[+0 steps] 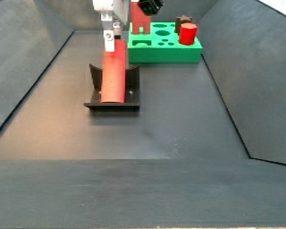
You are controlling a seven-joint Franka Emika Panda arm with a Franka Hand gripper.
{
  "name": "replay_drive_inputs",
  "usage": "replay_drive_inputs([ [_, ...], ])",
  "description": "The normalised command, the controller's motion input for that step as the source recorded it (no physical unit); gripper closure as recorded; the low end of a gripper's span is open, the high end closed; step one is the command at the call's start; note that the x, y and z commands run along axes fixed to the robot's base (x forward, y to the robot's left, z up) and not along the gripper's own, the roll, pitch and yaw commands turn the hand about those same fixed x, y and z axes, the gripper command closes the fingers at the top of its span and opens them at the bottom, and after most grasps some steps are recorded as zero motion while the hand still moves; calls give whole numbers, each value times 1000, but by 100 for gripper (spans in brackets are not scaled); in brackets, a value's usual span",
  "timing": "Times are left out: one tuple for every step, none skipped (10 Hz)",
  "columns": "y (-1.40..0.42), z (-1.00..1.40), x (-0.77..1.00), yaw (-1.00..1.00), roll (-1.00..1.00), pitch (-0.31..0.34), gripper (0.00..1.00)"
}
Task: Pick up the oval object. Move up. Place the oval object on the fixture. Regrasp the oval object. Move to above the board. Insert the oval object.
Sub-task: Regrasp the oval object, then move to above the board.
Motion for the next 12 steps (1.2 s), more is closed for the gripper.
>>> replay_drive_inputs([
  [-11, 2, 91, 58, -52, 232, 0],
  [-11, 2, 91, 58, -52, 232, 0],
  [-11, 2, 91, 58, -52, 232, 0],
  [-11, 2, 91, 58, -52, 232, 0],
  [-11, 2, 90, 58, -52, 232, 0],
  [-11, 2, 90, 58, -52, 232, 0],
  [500, 167, 0, 0, 0, 0, 100],
  [-24, 1000, 221, 262, 56, -12, 100],
  [-29, 1000, 213, 252, 49, 11, 100],
  [-32, 1000, 207, 203, 50, 52, 100],
  [-33, 1000, 207, 136, 32, 77, 100],
  [-34, 1000, 199, 91, 8, 84, 100],
])
